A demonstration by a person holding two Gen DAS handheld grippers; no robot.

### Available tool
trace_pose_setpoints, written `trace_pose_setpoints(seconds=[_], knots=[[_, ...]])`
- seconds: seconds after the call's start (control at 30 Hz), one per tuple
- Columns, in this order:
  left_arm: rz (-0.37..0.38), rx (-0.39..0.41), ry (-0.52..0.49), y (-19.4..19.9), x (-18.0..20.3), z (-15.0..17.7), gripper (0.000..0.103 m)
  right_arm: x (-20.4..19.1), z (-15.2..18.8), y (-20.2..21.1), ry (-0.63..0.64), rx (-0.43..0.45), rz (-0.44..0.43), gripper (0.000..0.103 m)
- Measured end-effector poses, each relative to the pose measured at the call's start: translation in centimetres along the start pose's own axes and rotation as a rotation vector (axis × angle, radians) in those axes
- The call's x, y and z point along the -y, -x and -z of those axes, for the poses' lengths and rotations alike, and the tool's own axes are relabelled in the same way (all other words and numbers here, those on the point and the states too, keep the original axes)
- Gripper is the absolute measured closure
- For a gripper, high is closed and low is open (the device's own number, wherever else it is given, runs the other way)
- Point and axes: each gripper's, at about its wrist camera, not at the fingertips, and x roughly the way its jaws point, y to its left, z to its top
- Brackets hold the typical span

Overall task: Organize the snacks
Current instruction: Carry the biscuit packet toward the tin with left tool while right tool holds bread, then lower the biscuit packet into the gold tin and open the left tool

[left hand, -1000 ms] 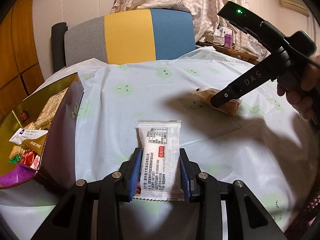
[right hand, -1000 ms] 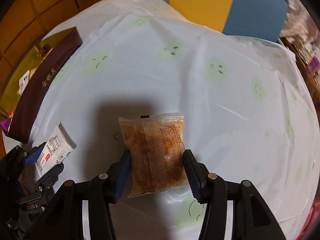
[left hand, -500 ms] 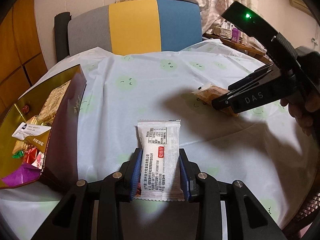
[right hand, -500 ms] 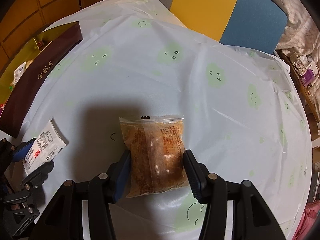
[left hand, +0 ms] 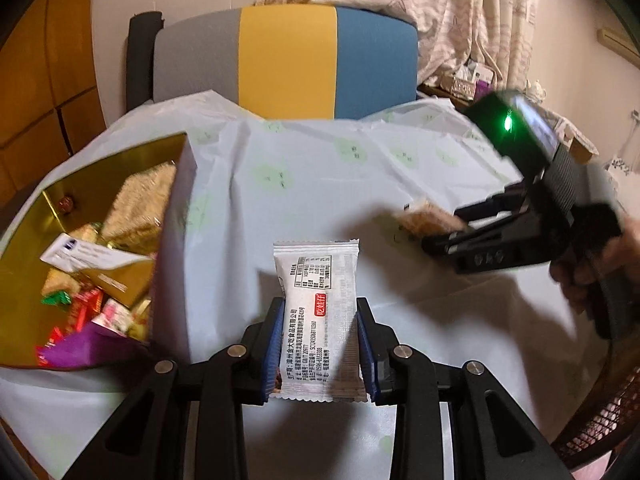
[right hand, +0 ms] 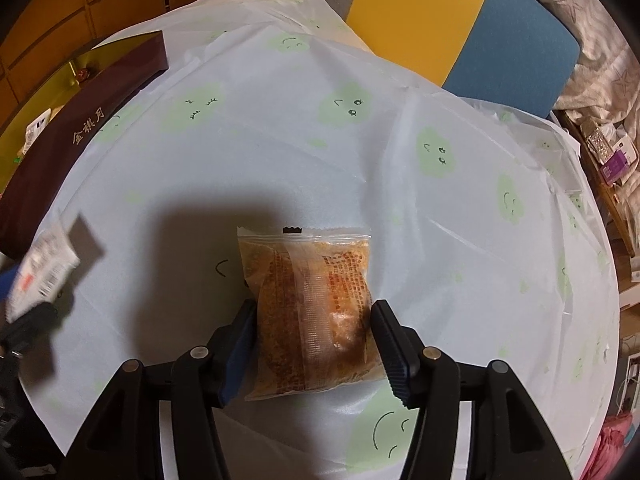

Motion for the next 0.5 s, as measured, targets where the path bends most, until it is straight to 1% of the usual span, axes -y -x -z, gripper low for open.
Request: trace_pose_setpoints(seconds=[0.23,0.5], knots=[[-0.023,0.058,0.031,2.8,-1.3,-1.5,0.069,-0.4,0.2,0.1,0.018,0.014,0.017,0.045],[-0.083,0.101,0.079,4.8,-3.8,-2.5,0.069,-1.1,0.8,0.7,0.039,0.026,0.037,0.045]])
